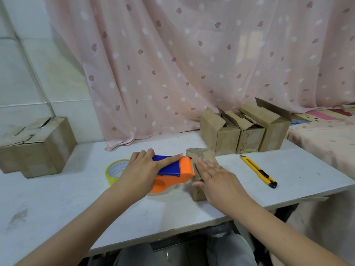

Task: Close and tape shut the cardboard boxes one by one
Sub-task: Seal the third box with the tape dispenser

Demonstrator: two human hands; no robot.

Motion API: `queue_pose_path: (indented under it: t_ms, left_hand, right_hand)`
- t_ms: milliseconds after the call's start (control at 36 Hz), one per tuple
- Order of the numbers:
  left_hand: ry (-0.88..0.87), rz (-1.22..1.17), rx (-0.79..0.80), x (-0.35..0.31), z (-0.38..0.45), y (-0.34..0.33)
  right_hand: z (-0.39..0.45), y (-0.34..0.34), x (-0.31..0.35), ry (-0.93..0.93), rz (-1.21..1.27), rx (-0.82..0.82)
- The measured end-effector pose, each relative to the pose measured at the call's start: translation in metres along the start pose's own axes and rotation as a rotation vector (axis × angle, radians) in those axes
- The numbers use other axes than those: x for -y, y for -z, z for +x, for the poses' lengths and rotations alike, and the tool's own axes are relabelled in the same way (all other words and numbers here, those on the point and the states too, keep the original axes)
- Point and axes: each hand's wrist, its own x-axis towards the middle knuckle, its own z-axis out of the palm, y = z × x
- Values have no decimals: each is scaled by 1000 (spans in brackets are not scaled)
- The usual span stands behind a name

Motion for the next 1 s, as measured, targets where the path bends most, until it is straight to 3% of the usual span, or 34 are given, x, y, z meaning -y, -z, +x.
queue_pose_path:
  t_ms: [139, 250, 306, 528, 694, 861, 1000]
  left_hand:
    - [41, 21, 153, 11, -8, 10]
    - [46, 82, 90, 29, -29, 3]
    - [28, 109, 170, 25, -31, 10]
    - [9, 192, 276, 0, -8, 13]
    - [62, 145, 249, 3, -12, 19]
    - [65, 149, 239, 1, -14, 21]
    - [67, 146, 231, 0, -14, 19]
  right_hand:
    - [1, 4, 0, 15, -28, 11]
    - [0, 8, 4, -29, 16, 8]
    - [1, 18, 7, -30, 127, 77]
    - [39, 56, 27, -316, 235, 70]
    - [78, 39, 24, -588, 426, 313]
    - [100, 44, 23, -612, 294, 554]
    - [108, 68, 24, -482, 107, 687]
